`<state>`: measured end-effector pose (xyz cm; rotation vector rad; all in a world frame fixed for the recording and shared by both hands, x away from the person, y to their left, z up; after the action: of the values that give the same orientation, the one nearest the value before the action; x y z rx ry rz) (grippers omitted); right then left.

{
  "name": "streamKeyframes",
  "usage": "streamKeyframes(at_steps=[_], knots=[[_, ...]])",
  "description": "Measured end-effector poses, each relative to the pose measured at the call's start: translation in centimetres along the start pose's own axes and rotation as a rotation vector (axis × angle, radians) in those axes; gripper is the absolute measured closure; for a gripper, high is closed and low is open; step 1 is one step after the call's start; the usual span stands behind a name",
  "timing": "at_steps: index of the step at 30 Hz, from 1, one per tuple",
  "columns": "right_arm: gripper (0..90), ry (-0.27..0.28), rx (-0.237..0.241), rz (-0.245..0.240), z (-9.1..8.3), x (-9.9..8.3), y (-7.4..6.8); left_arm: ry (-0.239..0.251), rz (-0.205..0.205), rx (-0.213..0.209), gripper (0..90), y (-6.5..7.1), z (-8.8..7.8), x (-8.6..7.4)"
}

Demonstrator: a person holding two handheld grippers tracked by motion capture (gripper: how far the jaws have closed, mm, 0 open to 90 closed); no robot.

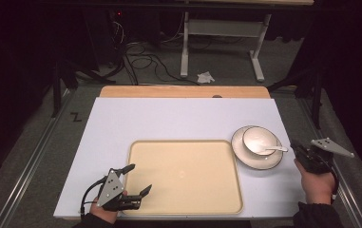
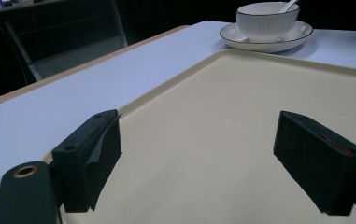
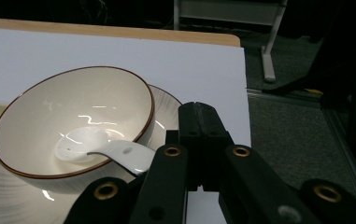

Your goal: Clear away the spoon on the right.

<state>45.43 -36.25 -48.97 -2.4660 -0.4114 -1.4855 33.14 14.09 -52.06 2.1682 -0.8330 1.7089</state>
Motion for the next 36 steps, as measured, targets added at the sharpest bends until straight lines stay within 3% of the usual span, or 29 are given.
streamKeyframes(at_steps=[5, 10, 15, 23, 32, 36], knots=[[90.0, -0.007, 0.031, 0.001, 0.4, -1.5, 0.0, -0.01, -0.001, -0.003, 15.8, 0.0, 0.2, -0.1], [90.0, 0.0, 0.051, -0.038, 0.4, -1.6, -0.5, -0.013, 0.001, 0.001, 15.8, 0.0, 0.3, -0.1], [90.0, -0.003, 0.064, -0.032, 0.0, -2.1, -0.7, -0.012, -0.001, 0.001, 15.8, 0.1, 0.3, -0.1], [90.0, -0.006, 0.09, -0.059, -0.9, -2.6, -2.1, -0.004, -0.001, 0.002, 15.8, 0.0, 0.0, 0.0], [90.0, -0.017, 0.117, -0.109, -1.6, -3.1, -4.6, 0.003, 0.001, -0.004, 15.8, 0.1, 0.0, 0.1], [88.8, -0.015, 0.105, -0.114, -1.8, -3.0, -4.8, 0.003, 0.003, -0.004, 15.8, 0.1, -0.1, 0.2]])
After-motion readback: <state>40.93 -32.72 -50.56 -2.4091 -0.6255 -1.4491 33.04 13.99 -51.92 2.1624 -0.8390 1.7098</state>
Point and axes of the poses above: each handheld gripper's, and its own axes: z roughly forward along the jaws, x roughly out of its top, y roughly to its right, the point moved 9 cm from there along z, roughly forward along the jaws, and after that the axes turned 9 degrees about x, right-handed, at the moved point
